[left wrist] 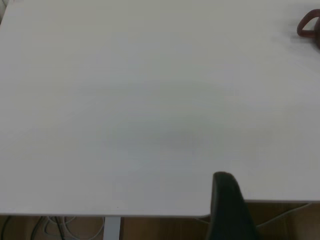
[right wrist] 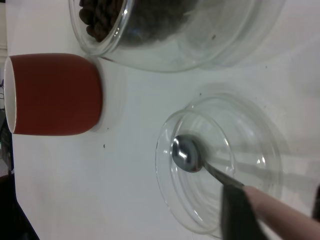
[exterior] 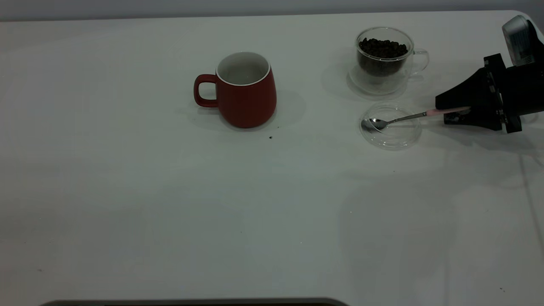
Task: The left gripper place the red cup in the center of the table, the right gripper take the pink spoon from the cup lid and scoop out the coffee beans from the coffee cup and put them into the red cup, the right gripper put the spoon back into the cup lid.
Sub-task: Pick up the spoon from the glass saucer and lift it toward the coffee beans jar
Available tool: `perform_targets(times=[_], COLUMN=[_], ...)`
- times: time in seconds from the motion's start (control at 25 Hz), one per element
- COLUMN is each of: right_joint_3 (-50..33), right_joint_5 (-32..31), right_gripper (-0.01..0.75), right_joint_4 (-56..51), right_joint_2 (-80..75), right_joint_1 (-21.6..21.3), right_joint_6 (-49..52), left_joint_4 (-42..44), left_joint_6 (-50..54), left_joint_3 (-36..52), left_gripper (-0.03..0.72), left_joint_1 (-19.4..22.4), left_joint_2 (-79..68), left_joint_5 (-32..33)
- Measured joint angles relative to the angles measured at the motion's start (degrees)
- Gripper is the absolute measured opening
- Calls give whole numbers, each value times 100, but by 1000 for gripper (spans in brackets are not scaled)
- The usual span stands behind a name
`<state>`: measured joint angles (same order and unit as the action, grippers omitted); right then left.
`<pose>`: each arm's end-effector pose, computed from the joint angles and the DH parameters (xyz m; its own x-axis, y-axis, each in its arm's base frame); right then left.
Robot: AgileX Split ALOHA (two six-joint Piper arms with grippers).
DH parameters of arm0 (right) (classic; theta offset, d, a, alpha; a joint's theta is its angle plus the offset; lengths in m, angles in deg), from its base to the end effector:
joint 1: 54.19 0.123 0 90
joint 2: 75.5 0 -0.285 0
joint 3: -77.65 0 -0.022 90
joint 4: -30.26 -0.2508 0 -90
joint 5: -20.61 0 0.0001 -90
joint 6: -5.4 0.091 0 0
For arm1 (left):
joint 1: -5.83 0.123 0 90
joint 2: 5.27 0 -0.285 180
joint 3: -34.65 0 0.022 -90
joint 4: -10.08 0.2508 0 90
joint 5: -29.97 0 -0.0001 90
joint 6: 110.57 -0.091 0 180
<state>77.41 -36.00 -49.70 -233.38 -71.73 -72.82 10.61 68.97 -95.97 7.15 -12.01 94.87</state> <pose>0.3889 -0.0444 -0.0456 -0.9489 0.2370 -0.2083 -0.0251 0.6016 0.7984 -0.0092 0.0006 0.2675 -0.5155 0.0001 -0.8569 -0.0241 0.9996 0.0146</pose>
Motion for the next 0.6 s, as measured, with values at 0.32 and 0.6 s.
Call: perform_targets(times=[0.32,0.6], right_joint_3=[24,26], right_joint_5=[-308,-204], right_gripper=[100,100], right_joint_4=[131,805], right_joint_2=[46,630], right_joint_1=[-11,-174], right_joint_6=[23,295], left_joint_4=[0,0], left_joint_6=[0,0], left_joint_3=[0,0], left_gripper=[495,495], left_joint_1=[0,0], left_joint_2=[0,0], left_joint_5=[0,0])
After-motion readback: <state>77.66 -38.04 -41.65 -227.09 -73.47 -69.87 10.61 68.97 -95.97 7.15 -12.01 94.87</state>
